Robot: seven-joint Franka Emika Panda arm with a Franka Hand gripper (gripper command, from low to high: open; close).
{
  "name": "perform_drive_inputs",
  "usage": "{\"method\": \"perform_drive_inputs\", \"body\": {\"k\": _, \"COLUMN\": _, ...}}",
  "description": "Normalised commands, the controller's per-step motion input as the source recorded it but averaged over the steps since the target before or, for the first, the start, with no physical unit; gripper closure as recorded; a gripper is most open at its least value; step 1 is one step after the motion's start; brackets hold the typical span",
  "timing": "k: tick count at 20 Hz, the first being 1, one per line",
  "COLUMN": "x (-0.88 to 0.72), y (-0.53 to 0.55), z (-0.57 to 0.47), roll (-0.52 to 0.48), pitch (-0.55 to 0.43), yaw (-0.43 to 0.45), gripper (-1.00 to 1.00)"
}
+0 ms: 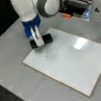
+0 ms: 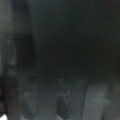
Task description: Erasing curve lines
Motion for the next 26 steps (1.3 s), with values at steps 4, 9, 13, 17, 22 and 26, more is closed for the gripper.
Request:
{"method": "perform_drive_inputs", "body": {"k": 4, "x": -0.12, "y": 0.08, "z": -0.11, "roll": 0.023, "pitch": -0.151, "yaw": -0.163, "gripper": 1.0}}
{"method": "perform_drive_inputs", "body": {"k": 9, "x": -0.15, "y": 0.13, "z": -0.16, "roll": 0.032, "pitch": -0.178, "yaw": -0.203, "gripper": 1.0}}
{"method": "perform_drive_inputs", "body": {"k": 13, "x": -0.15, "y": 0.13, "z": -0.16, "roll": 0.011, "pitch": -0.171, "yaw": -0.191, "gripper": 1.0}}
{"method": "perform_drive_inputs", "body": {"k": 17, "x": -0.14, "y": 0.12, "z": -0.15, "roll": 0.001, "pitch": -0.18, "yaw": -0.193, "gripper": 1.0}}
{"method": "perform_drive_inputs", "body": {"k": 22, "x": -0.13, "y": 0.09, "z": -0.16, "roll": 0.002, "pitch": -0.169, "yaw": -0.163, "gripper": 1.0}}
{"method": "perform_drive_inputs", "body": {"k": 26, "x": -0.11, "y": 0.07, "z": -0.17, "roll": 0.007, "pitch": -0.161, "yaw": -0.138, "gripper": 1.0}}
